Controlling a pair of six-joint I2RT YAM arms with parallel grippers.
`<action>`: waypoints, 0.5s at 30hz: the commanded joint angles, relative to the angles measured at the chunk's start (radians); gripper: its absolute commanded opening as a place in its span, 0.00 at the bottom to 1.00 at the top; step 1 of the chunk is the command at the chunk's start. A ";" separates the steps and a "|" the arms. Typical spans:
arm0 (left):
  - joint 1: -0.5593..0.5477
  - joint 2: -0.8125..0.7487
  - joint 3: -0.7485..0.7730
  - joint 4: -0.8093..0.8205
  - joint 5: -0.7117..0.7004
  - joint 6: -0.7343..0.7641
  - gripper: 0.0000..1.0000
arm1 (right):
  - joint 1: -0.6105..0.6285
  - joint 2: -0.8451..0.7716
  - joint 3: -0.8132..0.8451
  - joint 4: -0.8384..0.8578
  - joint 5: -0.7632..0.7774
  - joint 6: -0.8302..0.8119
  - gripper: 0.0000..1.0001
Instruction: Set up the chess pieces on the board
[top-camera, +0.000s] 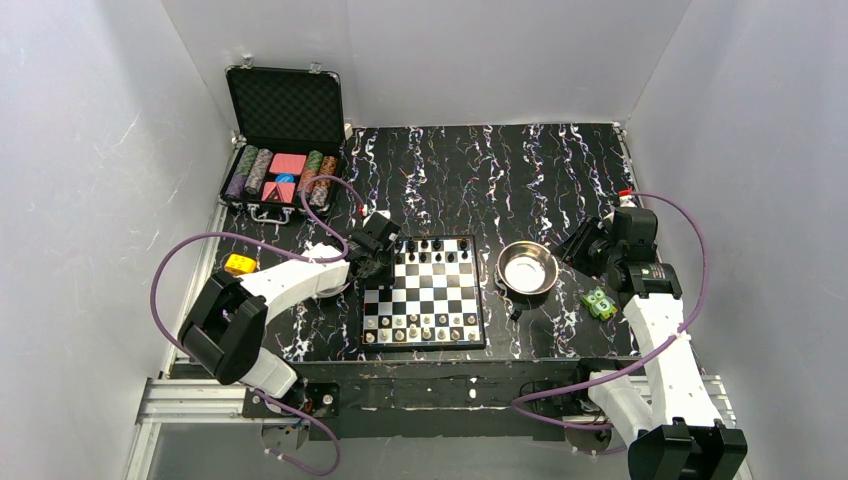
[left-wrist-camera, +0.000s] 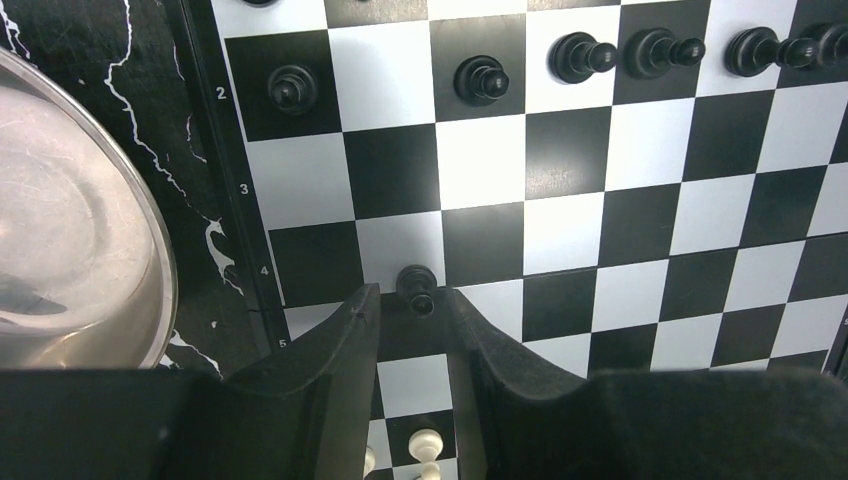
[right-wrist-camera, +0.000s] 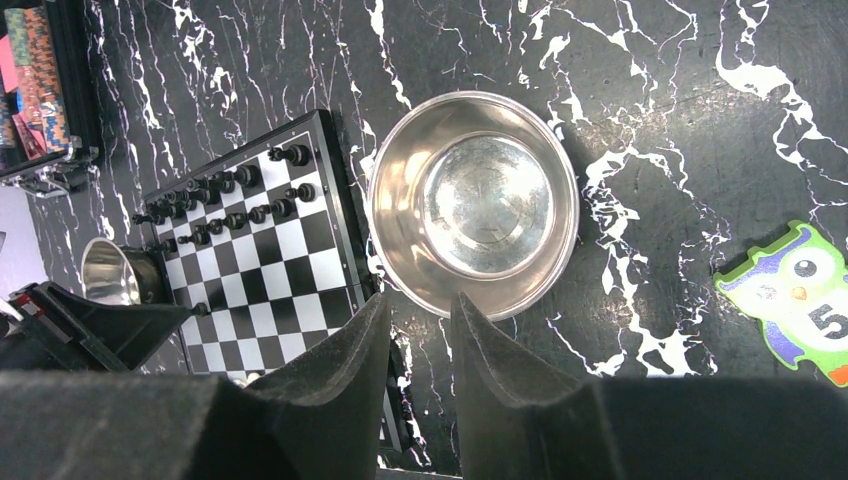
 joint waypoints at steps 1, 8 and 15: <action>0.006 -0.005 0.027 -0.012 0.000 0.012 0.29 | 0.004 -0.006 0.007 0.030 -0.016 -0.001 0.36; 0.005 0.011 0.034 -0.009 0.019 0.014 0.29 | 0.004 -0.007 0.006 0.030 -0.017 -0.001 0.36; 0.006 0.020 0.039 -0.007 0.021 0.017 0.27 | 0.004 -0.013 0.000 0.030 -0.016 0.001 0.36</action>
